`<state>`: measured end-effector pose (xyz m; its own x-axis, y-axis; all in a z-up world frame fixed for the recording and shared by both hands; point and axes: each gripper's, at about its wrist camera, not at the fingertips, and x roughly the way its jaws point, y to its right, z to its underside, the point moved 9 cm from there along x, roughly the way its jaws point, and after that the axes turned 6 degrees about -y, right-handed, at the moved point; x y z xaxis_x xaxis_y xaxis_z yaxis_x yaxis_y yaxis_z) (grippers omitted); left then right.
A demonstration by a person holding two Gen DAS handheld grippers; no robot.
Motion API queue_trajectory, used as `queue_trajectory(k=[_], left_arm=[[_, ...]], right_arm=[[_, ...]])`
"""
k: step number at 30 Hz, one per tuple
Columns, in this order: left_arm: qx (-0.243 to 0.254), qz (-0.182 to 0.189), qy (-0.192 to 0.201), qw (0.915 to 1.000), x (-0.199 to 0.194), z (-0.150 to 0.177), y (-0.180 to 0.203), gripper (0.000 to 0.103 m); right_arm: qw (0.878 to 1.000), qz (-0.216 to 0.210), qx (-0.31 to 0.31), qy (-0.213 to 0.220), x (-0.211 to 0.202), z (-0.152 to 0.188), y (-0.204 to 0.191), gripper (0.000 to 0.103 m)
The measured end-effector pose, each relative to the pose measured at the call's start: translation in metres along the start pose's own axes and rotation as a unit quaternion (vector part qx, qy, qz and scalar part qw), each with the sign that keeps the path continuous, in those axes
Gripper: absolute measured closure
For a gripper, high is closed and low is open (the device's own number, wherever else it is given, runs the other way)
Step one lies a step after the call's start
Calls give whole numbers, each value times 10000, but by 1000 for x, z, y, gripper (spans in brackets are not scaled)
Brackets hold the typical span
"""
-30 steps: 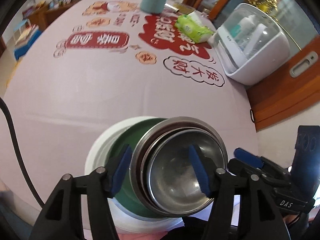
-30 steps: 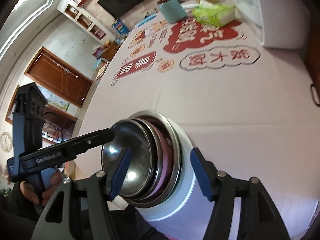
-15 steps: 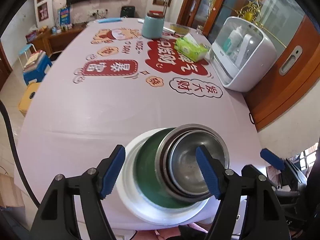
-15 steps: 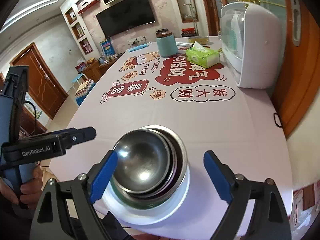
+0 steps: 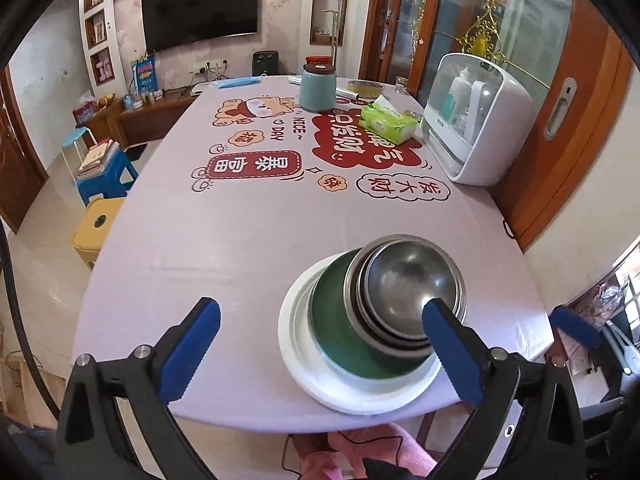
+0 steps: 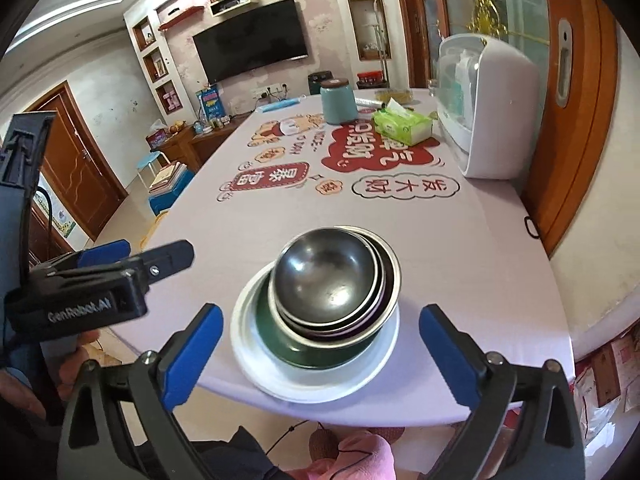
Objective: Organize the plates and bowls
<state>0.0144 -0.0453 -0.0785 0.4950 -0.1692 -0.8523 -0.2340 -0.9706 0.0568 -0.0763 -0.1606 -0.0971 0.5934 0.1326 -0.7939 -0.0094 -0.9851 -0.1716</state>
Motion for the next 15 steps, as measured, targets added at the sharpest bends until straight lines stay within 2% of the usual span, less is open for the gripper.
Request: queue_trajectory(k=[10,15], left_arm=[[-149,-240,242,9993,-39,24,-9,1],[-220,-467,279,9983,-46,33,-16,1]], right_arm=[[10000,-68,21,-9,-31,15,-23,0],[9994,160,300,-46,-34,23,-20,0]])
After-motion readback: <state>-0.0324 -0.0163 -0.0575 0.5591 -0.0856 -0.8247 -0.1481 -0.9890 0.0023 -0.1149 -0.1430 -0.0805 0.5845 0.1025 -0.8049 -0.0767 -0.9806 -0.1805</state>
